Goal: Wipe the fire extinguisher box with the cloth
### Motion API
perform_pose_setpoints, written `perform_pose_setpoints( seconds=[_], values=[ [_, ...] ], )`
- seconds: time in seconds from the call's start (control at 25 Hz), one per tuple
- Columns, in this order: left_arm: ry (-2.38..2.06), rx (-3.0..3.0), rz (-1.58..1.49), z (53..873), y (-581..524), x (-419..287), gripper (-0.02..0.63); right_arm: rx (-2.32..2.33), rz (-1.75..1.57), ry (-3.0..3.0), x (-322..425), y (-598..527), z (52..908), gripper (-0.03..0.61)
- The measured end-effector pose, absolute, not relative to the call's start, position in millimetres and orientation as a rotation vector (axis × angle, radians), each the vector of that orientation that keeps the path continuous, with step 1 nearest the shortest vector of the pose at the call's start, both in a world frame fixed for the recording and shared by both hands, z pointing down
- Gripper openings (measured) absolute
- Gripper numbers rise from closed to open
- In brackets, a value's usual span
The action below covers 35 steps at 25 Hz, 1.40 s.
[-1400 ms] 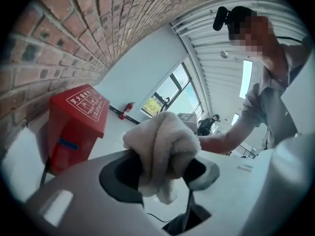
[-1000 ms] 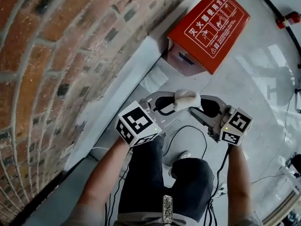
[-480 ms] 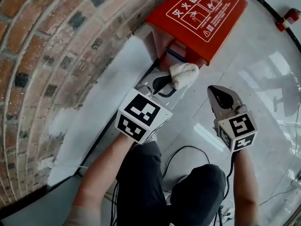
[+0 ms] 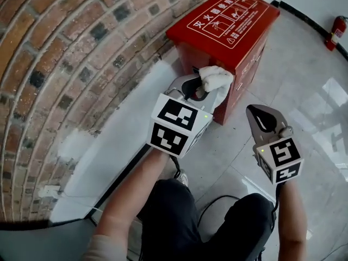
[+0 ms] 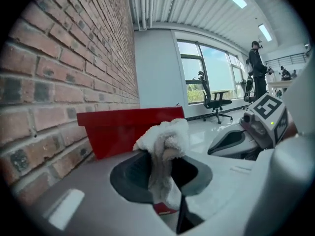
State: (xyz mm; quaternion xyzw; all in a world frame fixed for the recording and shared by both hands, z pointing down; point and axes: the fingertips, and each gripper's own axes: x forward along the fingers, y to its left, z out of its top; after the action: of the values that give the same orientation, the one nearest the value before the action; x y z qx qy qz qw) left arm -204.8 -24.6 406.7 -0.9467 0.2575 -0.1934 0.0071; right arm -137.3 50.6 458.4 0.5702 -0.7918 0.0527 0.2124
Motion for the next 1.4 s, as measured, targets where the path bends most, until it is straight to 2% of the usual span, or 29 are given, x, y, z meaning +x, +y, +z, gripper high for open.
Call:
perform_pose_setpoints(
  seconds=[0.48,0.84,1.08,1.4],
  values=[
    [1.273,-2.745,-0.701,405,-117,-272,0.086,1.564,0.162,-2.155,-131,61,477,0.026],
    [1.525,-2.668,-0.711,440,-156,-306,0.084,1.553,0.202,-2.123,-125,64,496,0.026],
    [1.518,-2.765,-0.735,485,-139,-292,0.086,1.535,0.219,-2.106,-125,73,506,0.026],
    [1.222,-2.969,-0.688,512,-92,-244,0.086,1.544,0.246,-2.097,-119,85,513,0.026]
  ],
)
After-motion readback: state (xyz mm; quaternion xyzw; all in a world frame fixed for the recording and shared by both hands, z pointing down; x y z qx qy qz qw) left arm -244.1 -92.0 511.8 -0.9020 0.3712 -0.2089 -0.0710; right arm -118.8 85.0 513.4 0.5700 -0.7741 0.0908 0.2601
